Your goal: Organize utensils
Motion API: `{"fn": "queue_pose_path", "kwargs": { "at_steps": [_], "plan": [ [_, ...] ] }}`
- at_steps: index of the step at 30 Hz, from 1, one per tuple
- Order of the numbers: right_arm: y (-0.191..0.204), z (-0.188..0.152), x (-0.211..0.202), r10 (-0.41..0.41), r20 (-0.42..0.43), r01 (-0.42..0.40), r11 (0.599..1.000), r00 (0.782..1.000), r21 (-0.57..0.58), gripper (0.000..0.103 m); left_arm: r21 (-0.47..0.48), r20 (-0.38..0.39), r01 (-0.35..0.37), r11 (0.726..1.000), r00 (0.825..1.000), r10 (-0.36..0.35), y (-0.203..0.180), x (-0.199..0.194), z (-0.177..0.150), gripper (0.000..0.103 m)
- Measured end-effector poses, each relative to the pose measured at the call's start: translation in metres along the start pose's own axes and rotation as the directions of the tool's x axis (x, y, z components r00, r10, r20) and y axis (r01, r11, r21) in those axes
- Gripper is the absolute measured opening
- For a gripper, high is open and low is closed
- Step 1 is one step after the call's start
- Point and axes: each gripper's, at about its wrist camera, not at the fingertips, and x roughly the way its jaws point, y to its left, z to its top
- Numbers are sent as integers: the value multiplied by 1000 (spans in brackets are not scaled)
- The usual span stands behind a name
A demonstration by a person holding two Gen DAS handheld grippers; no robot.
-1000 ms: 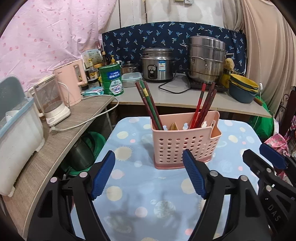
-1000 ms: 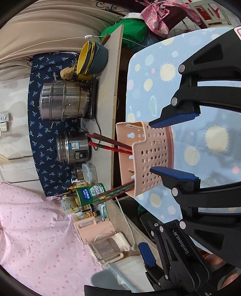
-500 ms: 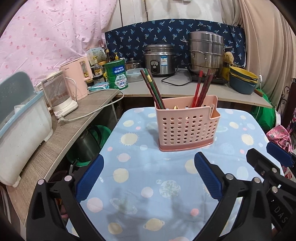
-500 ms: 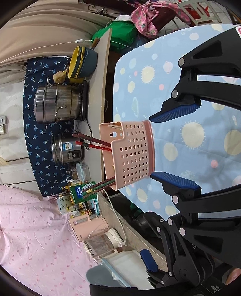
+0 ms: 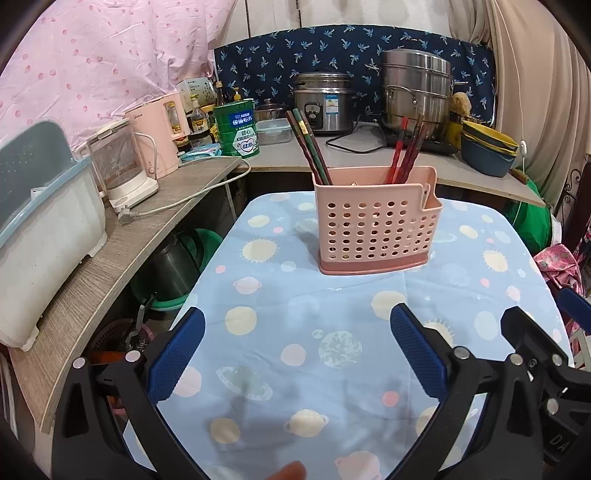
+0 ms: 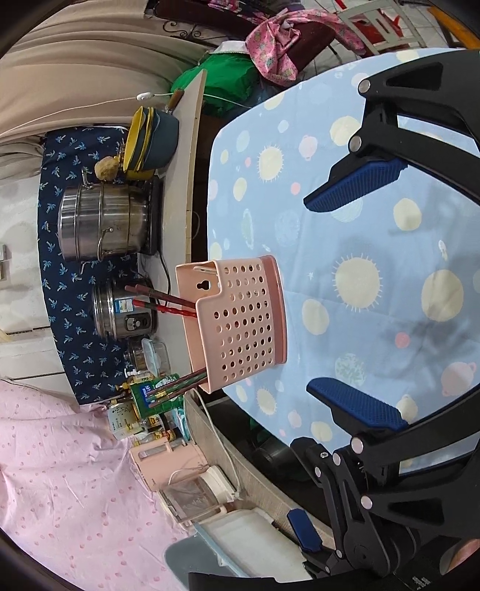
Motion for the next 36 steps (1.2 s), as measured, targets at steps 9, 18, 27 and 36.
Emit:
{"fn": "queue_pose_path", "kwargs": {
  "at_steps": [9, 18, 27, 36],
  "plan": [
    [-2, -4, 1, -19, -8, 19, 1000, 1000, 0, 97, 3, -1, -8, 1000, 1000, 8, 0, 0, -3, 96],
    [-2, -10, 4, -45, -18, 45, 999, 999, -15, 97, 2, -2, -7, 1000, 1000, 7, 0, 2, -6, 96],
    [-3, -12, 6, -51, -27, 50, 999, 998, -12, 97, -2, -14, -9, 1000, 1000, 9, -1, 5, -8, 96],
    [-4, -13, 8, -53, -30, 52, 999, 998, -13, 97, -1, -19, -9, 1000, 1000, 9, -2, 7, -10, 96]
  ]
}}
